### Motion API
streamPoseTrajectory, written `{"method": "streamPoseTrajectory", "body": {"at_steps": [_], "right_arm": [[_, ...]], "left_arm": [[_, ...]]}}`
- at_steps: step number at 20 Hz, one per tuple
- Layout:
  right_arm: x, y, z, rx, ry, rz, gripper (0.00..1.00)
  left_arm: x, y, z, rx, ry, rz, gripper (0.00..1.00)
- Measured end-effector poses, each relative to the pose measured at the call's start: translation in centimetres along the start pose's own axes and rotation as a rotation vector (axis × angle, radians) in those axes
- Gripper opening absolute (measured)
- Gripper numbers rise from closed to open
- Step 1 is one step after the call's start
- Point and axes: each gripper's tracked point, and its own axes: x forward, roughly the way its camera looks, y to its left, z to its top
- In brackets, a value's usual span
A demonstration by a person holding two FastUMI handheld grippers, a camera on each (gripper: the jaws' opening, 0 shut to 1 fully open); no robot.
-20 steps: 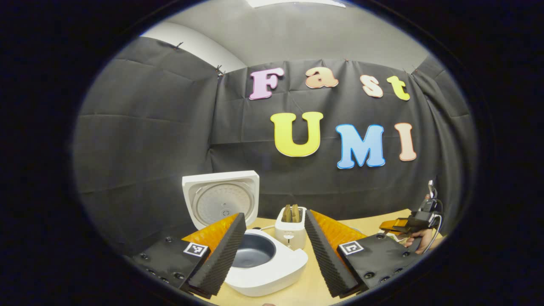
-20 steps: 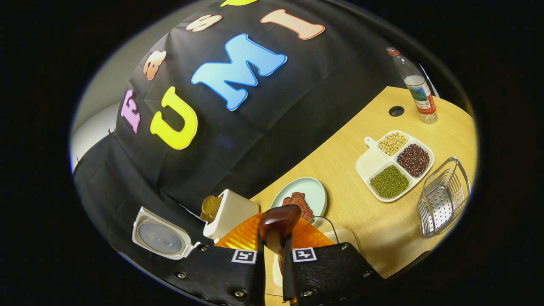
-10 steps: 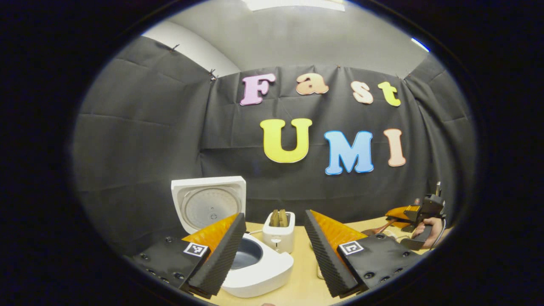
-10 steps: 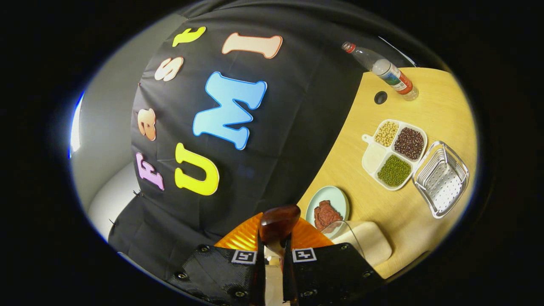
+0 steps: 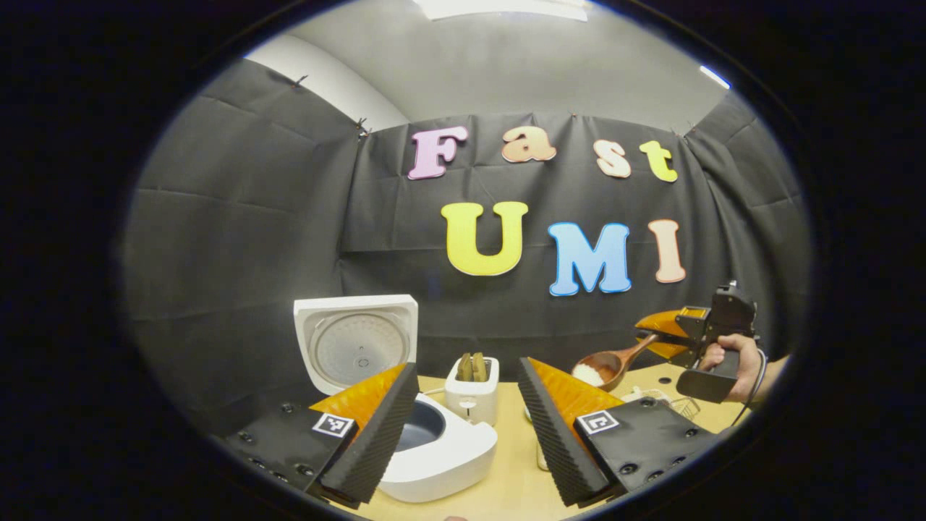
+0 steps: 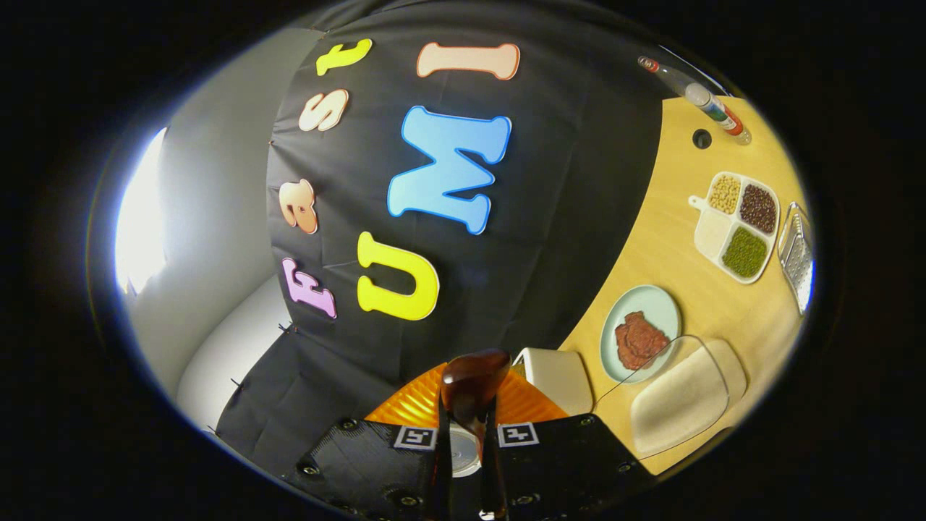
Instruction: Close the left gripper, press the button to open the rice cooker; take a wooden spoon from the chopstick holder with the right hand, scoop a spoonful of rice and pour it into the rice cooker, then put the wooden spoon back into the chopstick holder.
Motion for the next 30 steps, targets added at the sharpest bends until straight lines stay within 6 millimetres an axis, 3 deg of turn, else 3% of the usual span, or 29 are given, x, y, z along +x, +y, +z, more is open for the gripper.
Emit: {"method": "streamPoseTrajectory", "body": {"at_steps": [7, 13, 18, 24, 30], "right_arm": [[3.2, 3.6, -4.1, -0.038, 0.07, 0.053, 0.16], [6.7, 4.8, -7.8, -0.057, 0.116, 0.066, 0.16], [10.0, 5.2, -11.0, -0.072, 0.151, 0.067, 0.16], [13.6, 4.9, -16.6, -0.123, 0.236, 0.055, 0.16], [16.7, 3.2, -22.4, -0.237, 0.337, 0.019, 0.16]], "left_arm": [[-0.8, 2.9, -0.4, 0.011, -0.007, 0.038, 0.99], [-1.8, 5.3, -1.4, 0.007, 0.009, 0.072, 0.96], [-2.1, 7.9, -1.8, -0.014, 0.015, 0.103, 0.98], [-2.3, 10.2, -2.1, -0.025, 0.02, 0.125, 0.94], [-3.6, 10.3, -2.3, -0.03, 0.031, 0.089, 0.94]]}}
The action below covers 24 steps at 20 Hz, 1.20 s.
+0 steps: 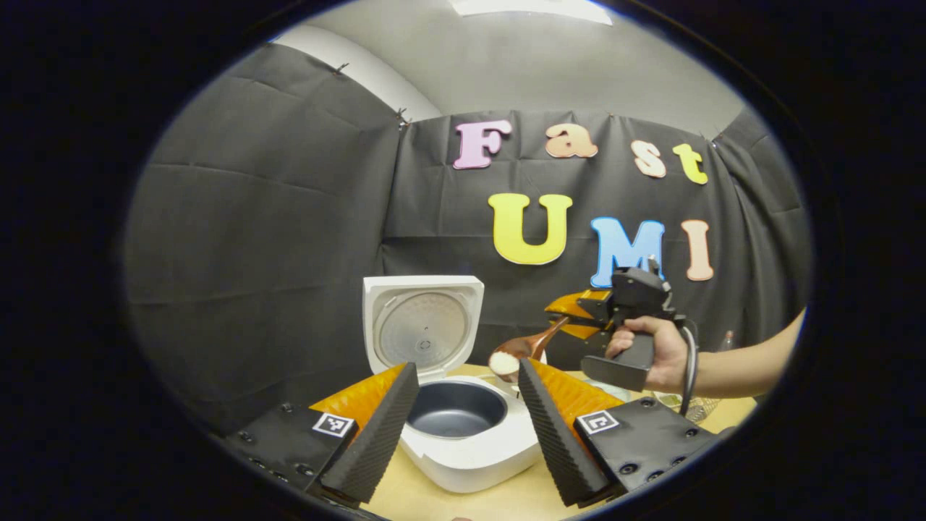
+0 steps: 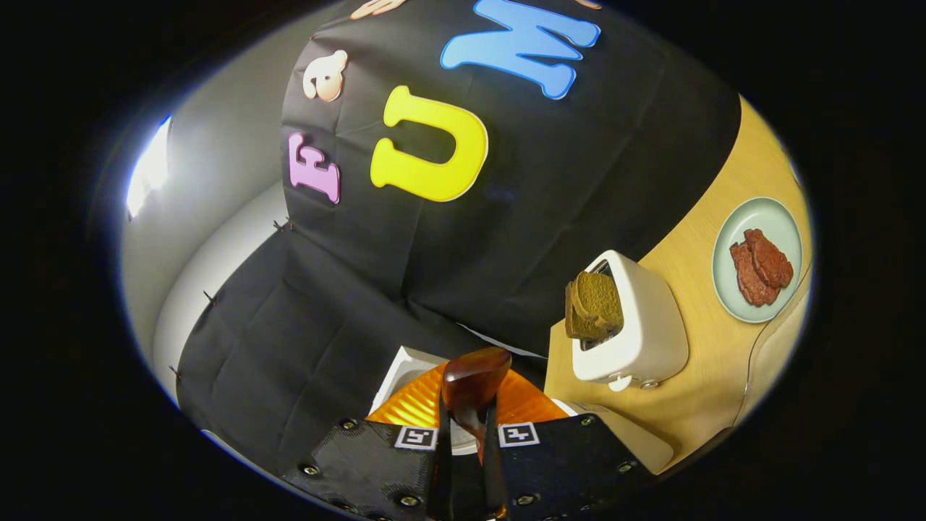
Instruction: Close the left gripper, press the button to open the rice cooker; take a wooden spoon from the chopstick holder with the right hand, scoop a spoonful of rice and pour it into the rice cooker, then put the wooden spoon back into the chopstick holder.
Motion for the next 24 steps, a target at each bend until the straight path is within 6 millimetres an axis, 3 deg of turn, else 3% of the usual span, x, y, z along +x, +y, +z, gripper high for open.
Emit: {"method": "streamPoseTrajectory", "body": {"at_steps": [4, 11, 17, 24], "right_arm": [[3.1, -0.3, -2.8, -0.12, 0.068, -0.028, 0.16], [6.4, -1.5, -6.6, -0.376, 0.171, -0.095, 0.16], [7.3, -2.0, -8.3, -0.587, 0.226, -0.122, 0.16], [7.7, 0.0, -10.9, -0.905, 0.265, -0.088, 0.16]], "left_arm": [[-0.7, -0.3, 0.0, 0.027, 0.003, -0.031, 0.96], [-1.6, -0.4, -0.1, 0.073, 0.003, -0.032, 0.96], [-1.5, -0.1, 0.7, 0.079, -0.018, -0.045, 0.98], [-1.1, 0.0, 0.9, 0.081, -0.033, -0.047, 0.96]]}}
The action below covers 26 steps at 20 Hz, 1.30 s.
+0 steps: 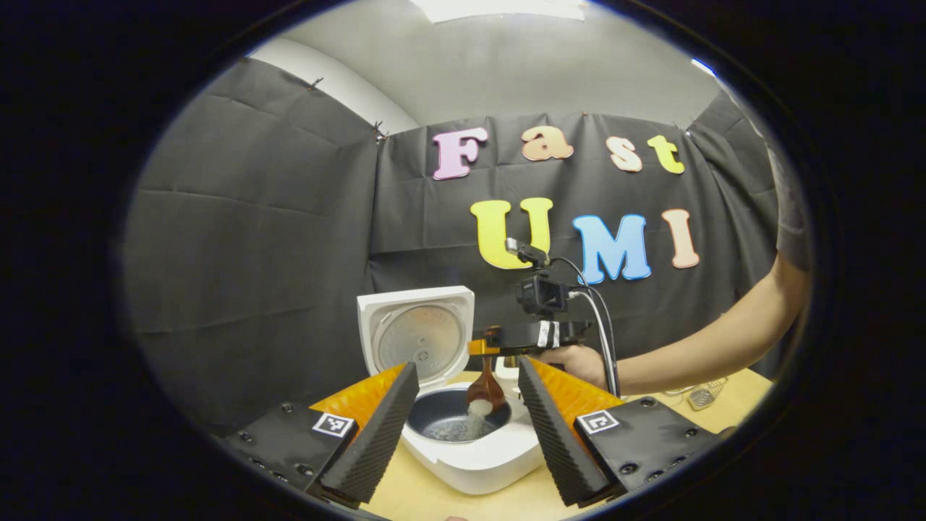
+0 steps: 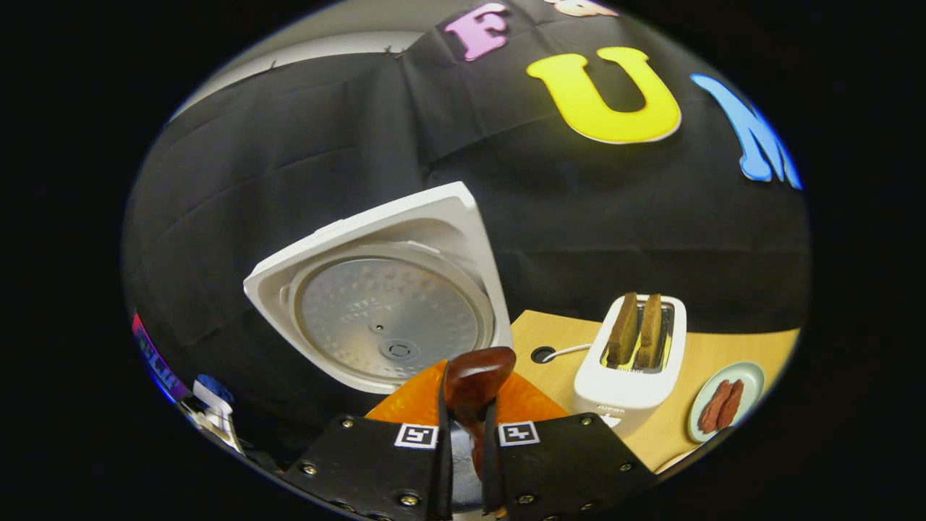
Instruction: Close the left gripper, press the button to open the rice cooker; take a wooden spoon from the chopstick holder with the right hand, scoop a spoonful of rice and pour it into the rice cooker, then put the wooden spoon back into the chopstick holder.
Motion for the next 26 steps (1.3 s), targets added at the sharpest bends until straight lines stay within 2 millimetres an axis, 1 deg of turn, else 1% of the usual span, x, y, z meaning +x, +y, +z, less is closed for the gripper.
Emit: {"method": "streamPoseTrajectory", "body": {"at_steps": [3, 4, 7, 8, 9, 11, 13, 14, 16, 18, 19, 21, 24, 25, 26], "right_arm": [[0.2, 2.2, 0.3, -0.223, -0.001, 0.021, 0.16], [0.0, 3.0, 0.5, -0.298, -0.015, 0.026, 0.17], [-0.7, 5.3, 1.1, -0.514, -0.085, 0.031, 0.16], [-0.7, 5.8, 1.1, -0.557, -0.098, 0.037, 0.16], [-0.8, 6.0, 1.1, -0.59, -0.105, 0.045, 0.16], [-1.3, 6.1, 1.0, -0.627, -0.109, 0.05, 0.16], [-1.2, 5.7, 0.5, -0.605, -0.102, 0.062, 0.16], [-1.0, 5.6, 0.7, -0.593, -0.099, 0.069, 0.16], [-1.4, 5.6, 1.4, -0.573, -0.111, 0.07, 0.16], [-1.8, 5.4, 2.0, -0.517, -0.134, 0.071, 0.16], [-2.2, 5.2, 2.5, -0.473, -0.144, 0.07, 0.16], [-2.6, 4.6, 3.5, -0.367, -0.15, 0.065, 0.16], [-3.3, 3.3, 5.1, -0.14, -0.154, 0.076, 0.16], [-3.7, 2.9, 5.5, -0.059, -0.159, 0.081, 0.16], [-4.2, 2.3, 5.9, 0.009, -0.167, 0.079, 0.16]], "left_arm": [[-0.1, 0.4, 0.2, -0.004, -0.009, 0.011, 0.99], [0.0, 0.5, 0.4, -0.005, -0.01, 0.018, 0.99], [-0.9, 0.9, 0.3, -0.008, -0.014, 0.032, 0.99], [-1.1, 1.0, 0.3, -0.007, -0.013, 0.034, 0.96], [-1.2, 1.1, 0.3, -0.005, -0.013, 0.037, 0.99], [-1.5, 1.2, 0.4, -0.004, -0.015, 0.037, 0.97], [-1.7, 1.4, 0.4, -0.007, -0.02, 0.038, 0.95], [-1.8, 1.6, 0.4, -0.009, -0.019, 0.04, 0.94], [-1.8, 1.7, 0.4, -0.014, -0.019, 0.045, 0.94], [-1.8, 1.6, 0.3, -0.014, -0.017, 0.045, 0.94], [-1.8, 1.7, 0.1, -0.013, -0.014, 0.045, 0.96], [-1.8, 1.7, 0.3, -0.014, -0.012, 0.042, 0.96], [-1.9, 1.7, 0.5, -0.019, -0.016, 0.04, 0.96], [-1.9, 1.6, 0.5, -0.021, -0.017, 0.04, 0.94], [-1.9, 1.6, 0.5, -0.022, -0.017, 0.038, 0.96]]}}
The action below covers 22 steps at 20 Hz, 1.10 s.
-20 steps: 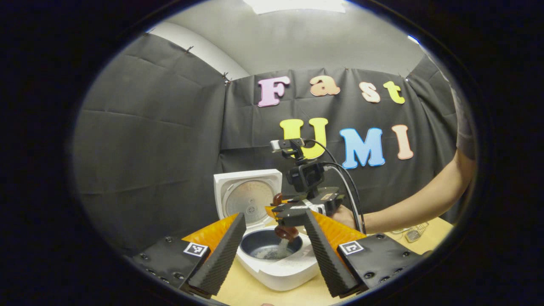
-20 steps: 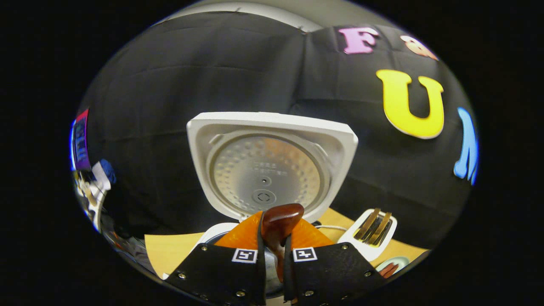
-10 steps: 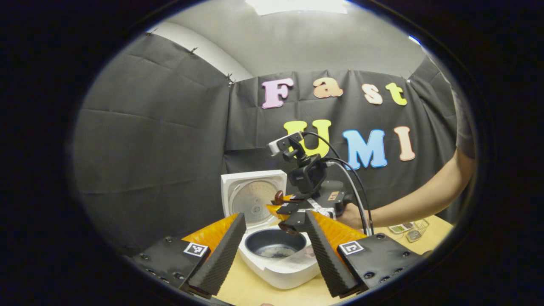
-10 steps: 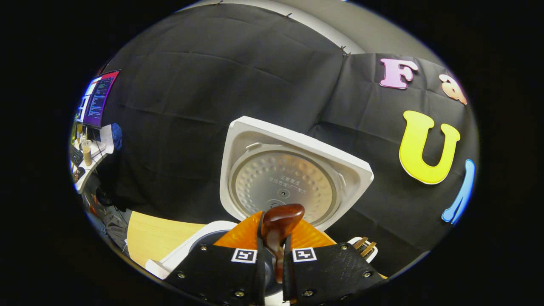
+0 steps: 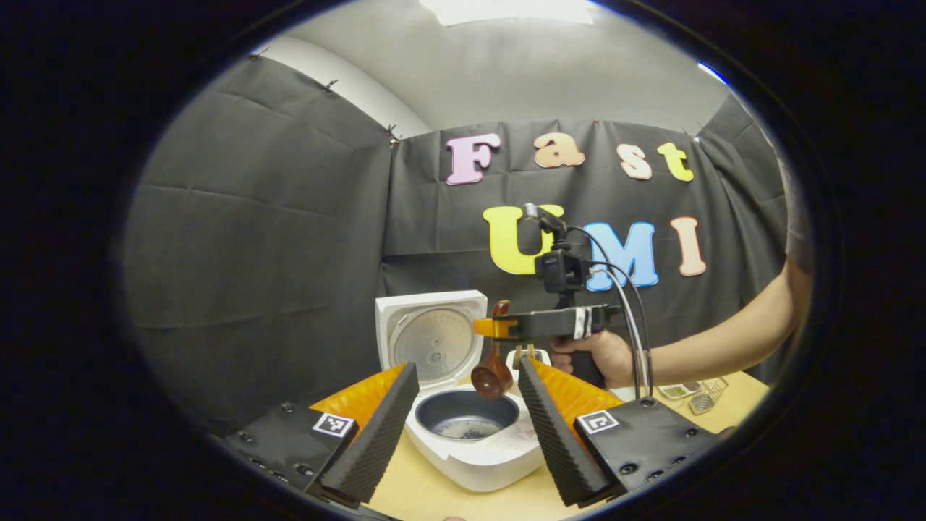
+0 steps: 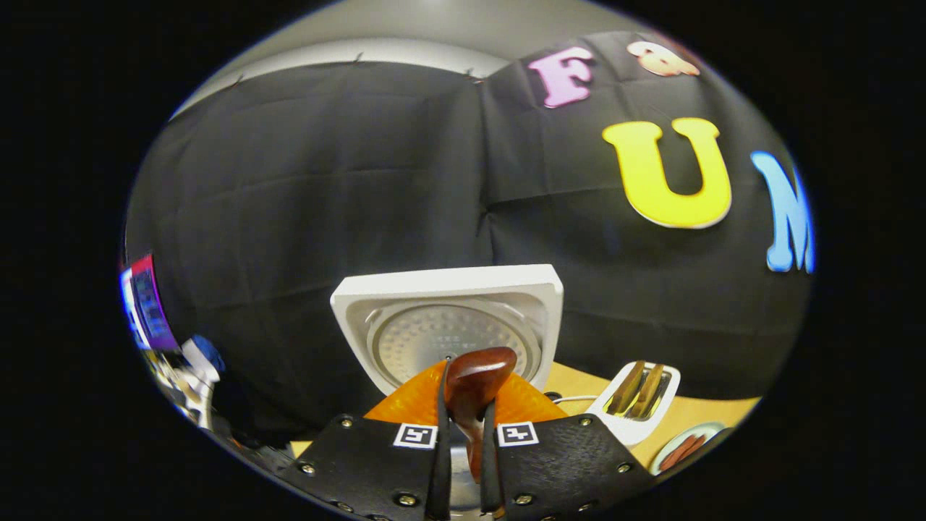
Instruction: Close the left gripper, press the button to open the rice cooker; take a wooden spoon from the chopstick holder with the right hand, scoop a spoonful of rice and pour it into the rice cooker, then put the wooden spoon back into the chopstick holder.
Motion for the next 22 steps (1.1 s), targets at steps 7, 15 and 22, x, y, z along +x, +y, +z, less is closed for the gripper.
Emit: {"method": "streamPoseTrajectory", "body": {"at_steps": [7, 15, 22], "right_arm": [[-5.5, -4.9, 2.9, 0.293, -0.053, -0.057, 0.16], [-14.5, -10.1, 4.3, 0.482, -0.123, -0.142, 0.16], [-23.2, -13.9, 3.4, 0.552, -0.182, -0.243, 0.16]], "left_arm": [[0.3, 0.0, -0.2, -0.084, 0.012, -0.014, 0.94], [0.2, -0.6, 0.9, -0.09, -0.006, -0.029, 0.95], [4.6, -6.0, 3.2, -0.039, 0.0, -0.103, 0.94]]}}
